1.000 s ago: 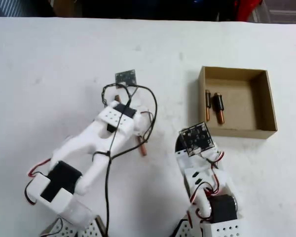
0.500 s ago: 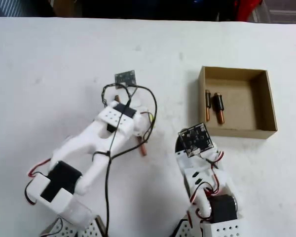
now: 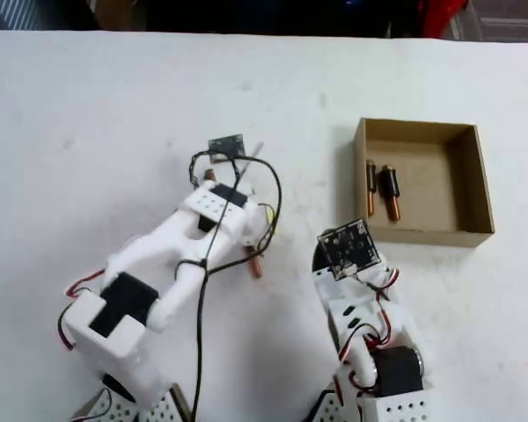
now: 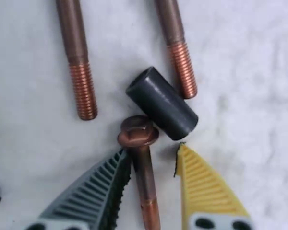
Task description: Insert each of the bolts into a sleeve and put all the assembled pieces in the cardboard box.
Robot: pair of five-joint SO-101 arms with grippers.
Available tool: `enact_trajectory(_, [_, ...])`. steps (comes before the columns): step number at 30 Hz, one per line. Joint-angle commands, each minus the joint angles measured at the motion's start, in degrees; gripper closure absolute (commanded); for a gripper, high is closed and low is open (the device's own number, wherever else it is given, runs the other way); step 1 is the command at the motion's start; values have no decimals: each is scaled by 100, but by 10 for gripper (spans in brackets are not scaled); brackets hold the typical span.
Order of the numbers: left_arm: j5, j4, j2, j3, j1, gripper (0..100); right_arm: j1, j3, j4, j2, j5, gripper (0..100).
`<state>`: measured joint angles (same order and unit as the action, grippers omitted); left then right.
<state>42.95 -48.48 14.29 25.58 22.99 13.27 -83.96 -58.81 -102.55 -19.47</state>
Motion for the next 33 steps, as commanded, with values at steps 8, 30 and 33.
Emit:
enact_trajectory(8, [70, 105, 48, -246, -268, 969, -57, 62, -40, -57, -70, 981])
enact_trajectory(30, [-1644, -1503, -1226, -193, -207, 969, -40, 44, -48, -57, -70, 981])
enact_trajectory(33, [-1987, -1943, -1587, -193, -92, 969, -4, -88, 75, -57, -35, 981])
